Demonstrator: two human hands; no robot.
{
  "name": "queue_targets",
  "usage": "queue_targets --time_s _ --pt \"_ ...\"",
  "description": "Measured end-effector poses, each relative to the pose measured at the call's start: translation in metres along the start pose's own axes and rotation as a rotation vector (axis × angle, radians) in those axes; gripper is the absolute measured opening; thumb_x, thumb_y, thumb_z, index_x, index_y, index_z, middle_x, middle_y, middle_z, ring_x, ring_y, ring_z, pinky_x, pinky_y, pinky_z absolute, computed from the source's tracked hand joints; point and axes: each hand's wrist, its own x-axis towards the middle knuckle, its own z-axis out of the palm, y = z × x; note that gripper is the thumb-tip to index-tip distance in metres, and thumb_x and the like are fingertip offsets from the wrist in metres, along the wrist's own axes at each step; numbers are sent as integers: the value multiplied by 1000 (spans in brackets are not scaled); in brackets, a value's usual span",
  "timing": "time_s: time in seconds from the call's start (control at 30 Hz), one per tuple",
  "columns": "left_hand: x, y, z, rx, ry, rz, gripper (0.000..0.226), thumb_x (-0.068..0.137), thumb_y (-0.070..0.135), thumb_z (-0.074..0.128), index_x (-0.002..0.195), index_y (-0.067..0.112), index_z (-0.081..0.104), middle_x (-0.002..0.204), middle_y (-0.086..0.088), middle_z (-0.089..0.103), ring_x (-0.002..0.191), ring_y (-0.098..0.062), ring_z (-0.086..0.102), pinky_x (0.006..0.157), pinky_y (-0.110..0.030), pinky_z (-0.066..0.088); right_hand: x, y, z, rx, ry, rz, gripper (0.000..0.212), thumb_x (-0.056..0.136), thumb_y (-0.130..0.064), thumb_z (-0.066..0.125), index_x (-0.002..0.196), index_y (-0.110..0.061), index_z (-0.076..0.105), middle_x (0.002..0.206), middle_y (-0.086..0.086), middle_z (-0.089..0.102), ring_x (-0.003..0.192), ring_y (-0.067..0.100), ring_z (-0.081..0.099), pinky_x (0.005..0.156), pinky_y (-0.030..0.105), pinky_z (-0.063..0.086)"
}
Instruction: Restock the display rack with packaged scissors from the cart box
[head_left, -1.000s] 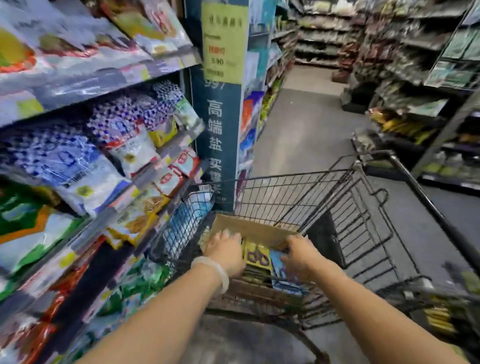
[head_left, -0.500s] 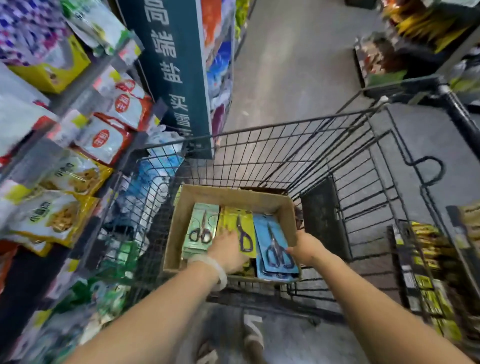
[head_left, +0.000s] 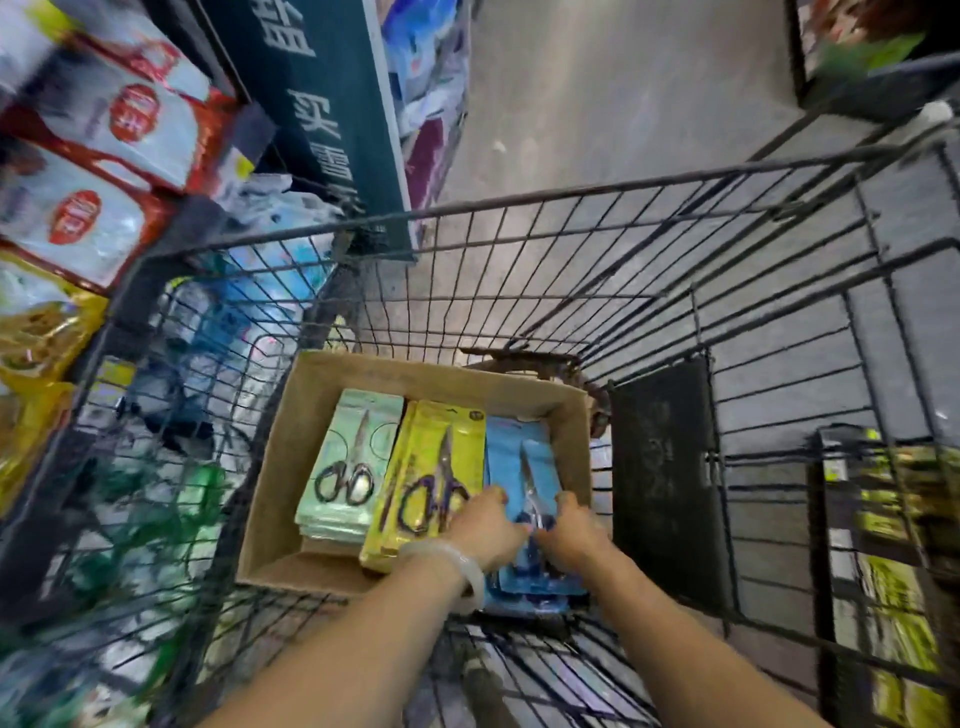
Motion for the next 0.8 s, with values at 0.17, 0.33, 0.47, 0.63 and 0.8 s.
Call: queue_targets --time_s 0.17,0.33,0.47,0.63,0.8 --pt "26 10 10 -61 -32 -109 50 98 17 42 143 -1 27 141 -16 45 128 -29 48 100 -32 42 21 11 2 282 29 100 54 82 -21 65 128 -2 43 125 16 57 112 31 57 94 37 48" --pt "33 15 22 -96 -53 -169 42 96 14 43 134 -3 40 136 -18 50 124 -29 50 96 -33 42 28 15 0 269 10 85 53 80 -29 68 124 -6 49 120 13 61 104 27 61 83 30 50" --pt "36 10 24 -93 -56 -204 38 98 12 40 133 -3 42 134 -18 51 123 -30 52 96 -34 44 31 14 3 239 -44 89 55 74 -34 74 119 -9 55 115 10 64 100 25 63 79 31 53" --pt "28 5 19 -231 26 -203 38 95 8 42 130 -7 45 134 -23 51 123 -33 51 98 -33 42 24 16 -8 398 -49 84 47 75 -29 75 113 -9 57 110 9 66 97 25 65 86 36 55" --pt "9 8 14 -421 -14 -185 29 92 16 57 117 2 50 124 -17 61 103 -24 61 86 -35 50 5 30 -24 681 -104 112 40 78 -15 73 113 -3 61 105 15 69 93 29 67 86 43 55"
